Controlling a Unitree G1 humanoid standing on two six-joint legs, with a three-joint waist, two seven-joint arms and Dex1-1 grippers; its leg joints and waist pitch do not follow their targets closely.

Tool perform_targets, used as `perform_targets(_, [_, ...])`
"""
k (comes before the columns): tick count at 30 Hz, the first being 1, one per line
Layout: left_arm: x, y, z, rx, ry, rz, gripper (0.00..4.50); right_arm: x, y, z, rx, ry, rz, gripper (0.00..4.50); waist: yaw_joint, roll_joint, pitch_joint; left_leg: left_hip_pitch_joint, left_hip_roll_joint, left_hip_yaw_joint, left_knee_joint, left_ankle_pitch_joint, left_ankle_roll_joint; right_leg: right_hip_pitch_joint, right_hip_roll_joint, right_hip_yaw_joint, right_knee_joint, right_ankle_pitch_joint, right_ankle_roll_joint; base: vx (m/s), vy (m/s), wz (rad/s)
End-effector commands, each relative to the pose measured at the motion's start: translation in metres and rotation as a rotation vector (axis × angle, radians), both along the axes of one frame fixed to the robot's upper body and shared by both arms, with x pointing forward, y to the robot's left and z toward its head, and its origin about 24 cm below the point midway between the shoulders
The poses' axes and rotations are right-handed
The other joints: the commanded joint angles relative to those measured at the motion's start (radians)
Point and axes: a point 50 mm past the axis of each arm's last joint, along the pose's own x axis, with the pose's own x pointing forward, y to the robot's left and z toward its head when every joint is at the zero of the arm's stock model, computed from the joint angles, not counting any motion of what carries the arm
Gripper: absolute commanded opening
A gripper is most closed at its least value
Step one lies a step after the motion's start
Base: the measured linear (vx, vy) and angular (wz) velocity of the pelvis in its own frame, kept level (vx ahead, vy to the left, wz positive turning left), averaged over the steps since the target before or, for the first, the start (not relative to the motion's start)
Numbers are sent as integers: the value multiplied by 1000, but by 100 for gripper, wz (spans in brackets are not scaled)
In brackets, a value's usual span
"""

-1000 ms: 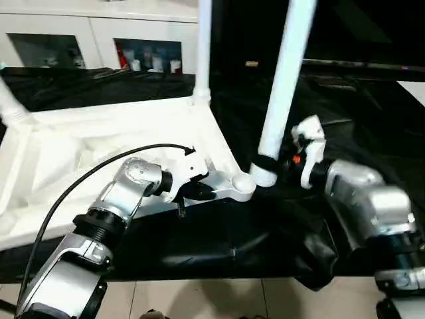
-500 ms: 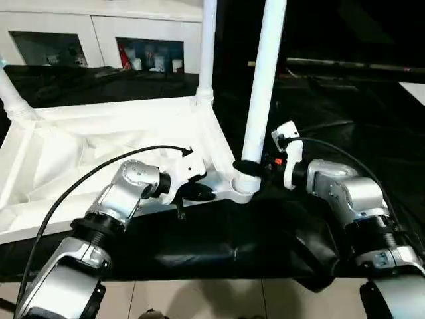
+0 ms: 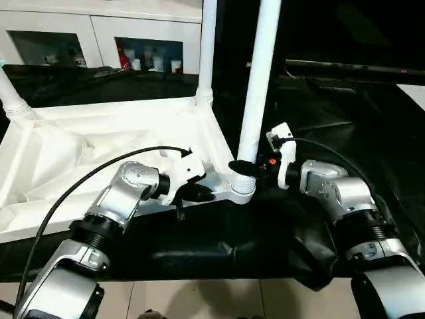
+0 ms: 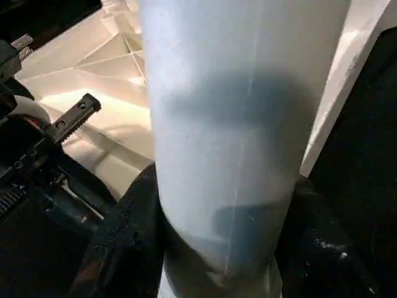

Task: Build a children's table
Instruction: Insert table leg to table base

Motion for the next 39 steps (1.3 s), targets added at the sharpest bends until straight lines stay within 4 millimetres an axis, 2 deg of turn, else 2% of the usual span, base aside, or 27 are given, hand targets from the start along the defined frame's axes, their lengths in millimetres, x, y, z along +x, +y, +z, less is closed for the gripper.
perform_targets(1, [0, -5, 4, -16, -19, -11, 0, -1, -5, -7, 4, 5, -42, 190, -3, 0, -78, 7, -3, 12, -69, -212, 10, 67, -38, 32, -67, -264, -182, 0, 0, 0])
perform_targets(5, [1, -3, 5, -19, -28, 4, 0, -7, -5, -22, 77, 12, -102, 190, -2, 7, -77, 9, -3, 11, -72, -239, 5, 65, -39, 32, -72, -286, -177, 0, 0, 0])
perform_targets(6, [1, -3, 5, -20, -32, 6, 0, -8, -5, -26, 89, 11, -123, 190, 0, 17, -77, 10, -3, 8, -73, -247, 0, 65, -39, 31, -70, -285, -180, 0, 0, 0])
perform_targets(8, [1, -3, 5, -20, -34, 8, 0, -9, -5, -28, 98, 11, -134, 190, -3, 10, -77, 9, -4, 9, -73, -266, 0, 66, -38, 30, -74, -306, -177, 0, 0, 0])
perform_targets(10, [1, -3, 5, -20, -36, 9, 0, -10, -6, -31, 111, 13, -146, 190, -4, 11, -76, 11, -3, 9, -74, -273, 0, 63, -38, 30, -76, -317, -177, 0, 0, 0])
perform_targets(11, [2, -2, 6, -19, -38, 11, 0, -12, -6, -35, 127, 12, -163, 190, -1, 29, -76, 13, -3, 6, -74, -280, -5, 63, -39, 30, -75, -317, -179, 0, 0, 0])
perform_targets(12, [2, -1, 6, -18, -39, 10, 0, -14, -7, -39, 138, 12, -180, 190, -4, 23, -76, 12, -3, 8, -74, -294, -5, 62, -37, 31, -80, -310, -178, 0, 0, 0])
perform_targets(13, [2, -1, 7, -17, -41, 11, 0, -16, -8, -43, 146, 7, -197, 190, -3, 21, -77, 12, -4, 7, -74, -294, -5, 64, -38, 30, -78, -307, -179, 0, 0, 0])
perform_targets(14, [3, 0, 7, -15, -47, 15, 0, -19, -9, -47, 156, 7, -211, 190, -1, 32, -78, 12, -4, 5, -76, -297, -8, 64, -38, 30, -76, -296, -185, 0, 0, 0])
perform_targets(16, [4, 0, 8, -14, -51, 15, 0, -22, -10, -51, 162, 5, -224, 190, -3, 28, -78, 12, -4, 5, -76, -301, -4, 66, -35, 29, -76, -284, -191, 0, 0, 0])
perform_targets(19, [5, 0, 9, -18, -57, 20, 0, -29, -11, -58, 172, 3, -239, 190, -3, 35, -79, 13, -4, 4, -77, -308, -2, 65, -35, 28, -75, -279, -198, 0, 0, 0])
perform_targets(24, [5, -1, 9, -17, -61, 20, 0, -37, -11, -69, 168, -10, -262, 190, 0, 35, -78, 14, -3, 3, -79, -331, 0, 64, -36, 28, -80, -301, -194, 0, 0, 0])
perform_targets(29, [4, 0, 9, -11, -63, 22, 0, -42, -7, -71, 136, -56, -249, 189, -1, 34, -76, 13, -3, 3, -81, -342, 1, 63, -36, 28, -81, -316, -192, 0, 0, 0])
perform_targets(31, [4, 0, 8, -9, -63, 22, 0, -45, -4, -73, 108, -72, -223, 189, 0, 29, -75, 13, -2, 3, -82, -338, 3, 62, -37, 29, -82, -329, -184, 0, 0, 0])
perform_targets(34, [3, 1, 7, -4, -64, 22, 0, -48, 0, -75, 62, -85, -174, 189, -1, 27, -74, 12, -2, 3, -83, -336, 5, 61, -37, 29, -82, -340, -178, 0, 0, 0])
perform_targets(36, [2, 1, 6, 0, -64, 20, 0, -48, 4, -74, 21, -92, -126, 189, -4, 19, -72, 12, -2, 5, -84, -341, 8, 60, -36, 30, -85, -352, -174, 0, 0, 0])
perform_targets(37, [2, 1, 5, 0, -64, 19, 0, -48, 4, -74, 19, -92, -123, 189, -3, 21, -72, 12, -2, 4, -84, -343, 7, 60, -37, 30, -83, -358, -173, 0, 0, 0])
perform_targets(38, [2, 0, 5, 2, -64, 17, 0, -45, 6, -71, 2, -94, -101, 189, -4, 14, -71, 13, -2, 5, -84, -347, 9, 59, -38, 30, -86, -376, -167, 0, 0, 0])
perform_targets(39, [1, -1, 4, 3, -64, 14, 0, -42, 7, -68, -17, -97, -75, 189, -5, 11, -71, 12, -2, 4, -84, -344, 10, 60, -38, 30, -86, -387, -161, 0, 0, 0])
